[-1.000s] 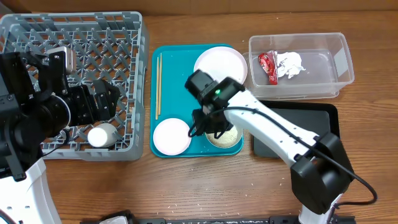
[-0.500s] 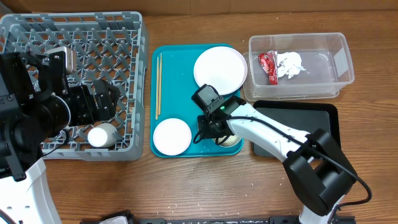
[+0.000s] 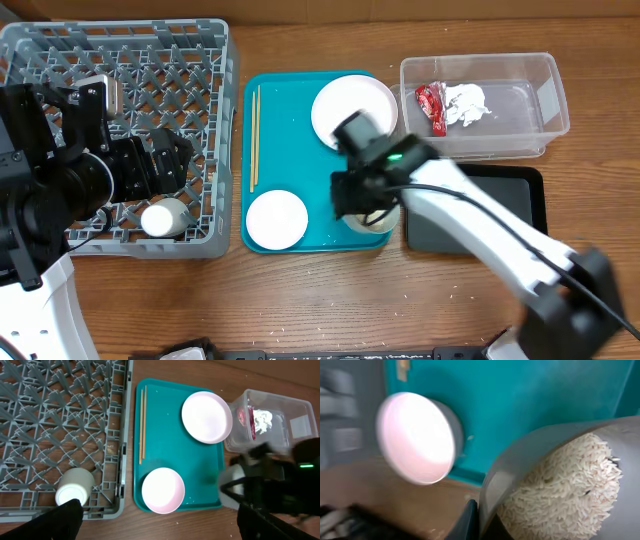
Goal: Sort waste into correct bins and load items into the dishwasher
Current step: 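Tip the grey bowl over the black tray to pour out the rice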
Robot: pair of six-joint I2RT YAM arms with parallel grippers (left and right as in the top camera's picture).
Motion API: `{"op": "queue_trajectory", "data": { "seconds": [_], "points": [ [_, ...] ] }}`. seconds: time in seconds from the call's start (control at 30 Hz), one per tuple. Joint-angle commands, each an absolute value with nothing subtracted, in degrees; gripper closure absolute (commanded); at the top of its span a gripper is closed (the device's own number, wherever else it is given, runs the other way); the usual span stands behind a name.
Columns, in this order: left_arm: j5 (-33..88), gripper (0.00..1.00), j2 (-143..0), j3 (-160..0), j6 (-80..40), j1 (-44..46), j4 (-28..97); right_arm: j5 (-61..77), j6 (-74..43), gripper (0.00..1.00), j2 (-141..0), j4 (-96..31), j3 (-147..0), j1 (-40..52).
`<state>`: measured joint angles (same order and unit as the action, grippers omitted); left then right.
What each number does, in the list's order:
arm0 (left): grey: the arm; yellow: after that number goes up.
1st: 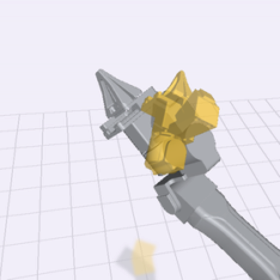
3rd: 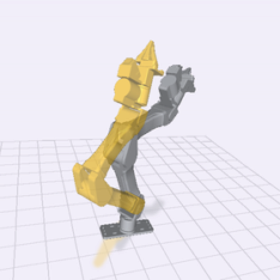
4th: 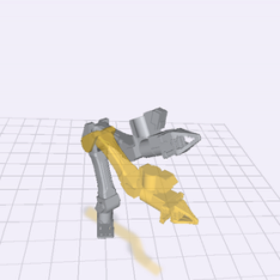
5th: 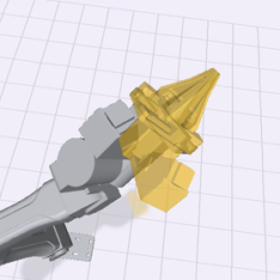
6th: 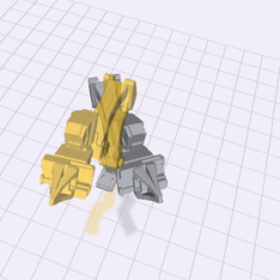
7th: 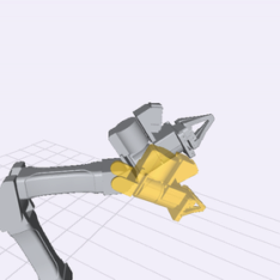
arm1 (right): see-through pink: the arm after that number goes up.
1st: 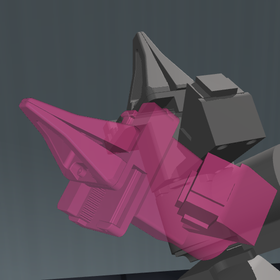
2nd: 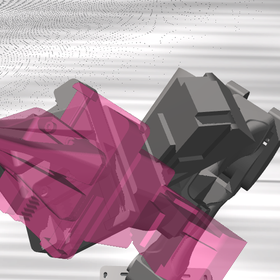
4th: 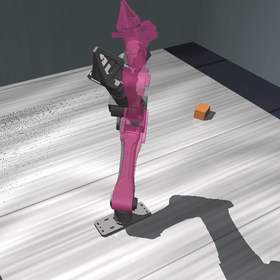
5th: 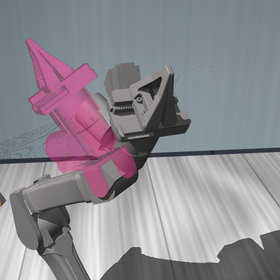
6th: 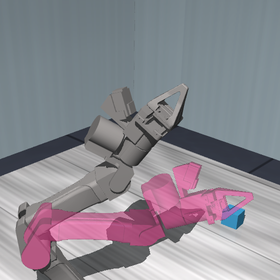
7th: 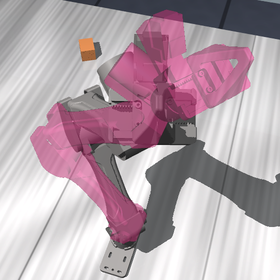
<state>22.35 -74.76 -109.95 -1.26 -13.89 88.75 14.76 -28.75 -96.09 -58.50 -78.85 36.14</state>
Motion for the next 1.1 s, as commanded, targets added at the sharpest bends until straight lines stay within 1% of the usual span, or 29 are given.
{"op": "queue_trajectory", "data": {
  "seconds": [0.0,0.03,0.17,0.33,0.43,0.6,0.7,0.87,1.07],
  "points": [
    [23.4,0.0,-74.9,-110.7,0.0,-13.8,88.6,24.4,-26.5,0.96,-89.3,-59.9,-81.2,30.2],
    [23.4,0.0,-74.9,-110.7,0.0,-13.8,88.6,27.2,-24.6,0.96,-87.6,-61.5,-81.2,26.0],
    [23.4,0.0,-74.9,-110.7,0.0,-13.8,88.6,35.8,-17.1,0.96,-87.3,-64.5,-80.8,15.5],
    [23.4,0.0,-74.9,-110.7,0.0,-13.8,88.7,46.2,-7.7,0.96,-88.6,-64.7,-76.6,2.1],
    [23.4,0.0,-74.9,-110.7,0.0,-13.8,88.7,54.5,-2.5,0.96,-89.5,-64.8,-72.7,-4.4],
    [23.4,0.0,-74.9,-110.7,0.0,-13.8,88.7,62.2,1.4,0.96,-89.8,-62.2,-64.0,-13.6],
    [23.4,0.0,-74.9,-110.7,0.0,-13.8,88.7,69.7,2.0,0.96,-89.8,-57.2,-58.7,-18.0],
    [23.4,0.0,-74.9,-110.7,0.0,-13.8,88.7,82.2,2.0,0.96,-89.8,-45.0,-51.2,-23.5],
    [23.4,0.0,-74.9,-110.7,0.0,-13.8,88.7,87.6,1.7,0.96,-89.8,-43.7,-48.9,-25.7]
  ]
}}
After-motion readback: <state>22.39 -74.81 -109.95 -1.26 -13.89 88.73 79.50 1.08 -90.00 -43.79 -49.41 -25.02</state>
